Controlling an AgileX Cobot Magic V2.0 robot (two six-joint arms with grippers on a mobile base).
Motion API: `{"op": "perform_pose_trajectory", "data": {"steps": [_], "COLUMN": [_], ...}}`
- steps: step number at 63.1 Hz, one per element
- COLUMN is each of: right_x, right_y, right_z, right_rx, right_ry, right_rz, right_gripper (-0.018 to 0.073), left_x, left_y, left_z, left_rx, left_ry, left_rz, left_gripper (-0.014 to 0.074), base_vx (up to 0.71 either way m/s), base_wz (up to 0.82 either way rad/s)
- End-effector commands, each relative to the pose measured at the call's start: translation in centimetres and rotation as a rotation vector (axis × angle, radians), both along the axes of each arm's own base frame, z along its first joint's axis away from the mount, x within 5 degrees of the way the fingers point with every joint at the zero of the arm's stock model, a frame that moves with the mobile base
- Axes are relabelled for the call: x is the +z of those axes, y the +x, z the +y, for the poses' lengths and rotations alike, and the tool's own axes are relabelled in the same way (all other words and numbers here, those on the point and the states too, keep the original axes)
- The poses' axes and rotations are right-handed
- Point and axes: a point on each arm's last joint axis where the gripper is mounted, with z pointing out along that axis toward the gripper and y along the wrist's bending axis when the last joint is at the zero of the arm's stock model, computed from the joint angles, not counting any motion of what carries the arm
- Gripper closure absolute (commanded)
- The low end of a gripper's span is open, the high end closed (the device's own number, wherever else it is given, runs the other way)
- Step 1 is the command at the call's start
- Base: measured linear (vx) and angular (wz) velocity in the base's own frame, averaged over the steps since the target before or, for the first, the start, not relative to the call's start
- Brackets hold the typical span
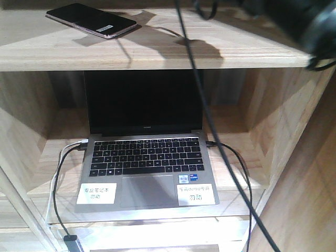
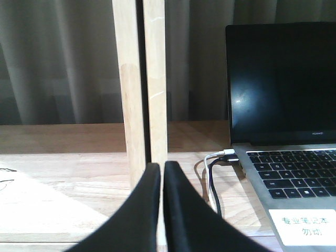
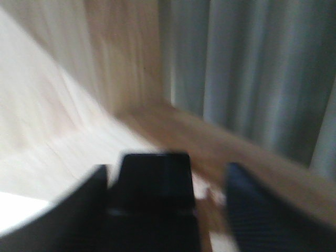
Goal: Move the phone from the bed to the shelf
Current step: 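Lower the phone flat onto the upper shelf and open the right gripper, then withdraw the open right gripper from the upper shelf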
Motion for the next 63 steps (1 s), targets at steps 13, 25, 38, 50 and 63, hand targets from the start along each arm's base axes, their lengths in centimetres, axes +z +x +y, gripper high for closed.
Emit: {"op": "perform_pose_trajectory", "data": {"steps": [13,25,38,50,63], "right_x": [6.3,5.1,3.5,2.6,1.1], "right_y": [-4.9,-6.6,-10.5,-14.7,-19.4], "right_z": [-2.8,-4.5,-7.4,-10.0,-12.6], "right_rx": [-0.008,-0.085,-0.175,-0.218,-0.235], "right_ry": [0.038,0.045,0.040,0.057,0.071], "right_rz": [-0.111,-0.092,-0.115,-0.127,-0.142], "right_gripper": [0.0571,0.0566,0.0566,0.0566,0.0566], "left_x": [1.5,1.5,1.5,1.5,1.5], "left_y": [-0.1,-0.1,-0.1,-0.1,-0.1], "left_z": [0.0,0.0,0.0,0.0,0.0], "left_rx": [-0.002,-0.002,-0.002,-0.002,-0.002], "left_ry": [-0.011,-0.011,-0.011,-0.011,-0.011], "left_rz": [-0.108,-0.108,-0.108,-0.108,-0.108], "left_gripper": [0.0595,0.0595,0.0595,0.0595,0.0595], "base_vx": [0.00,0.00,0.00,0.00,0.00], "base_wz": [0.00,0.00,0.00,0.00,0.00]}}
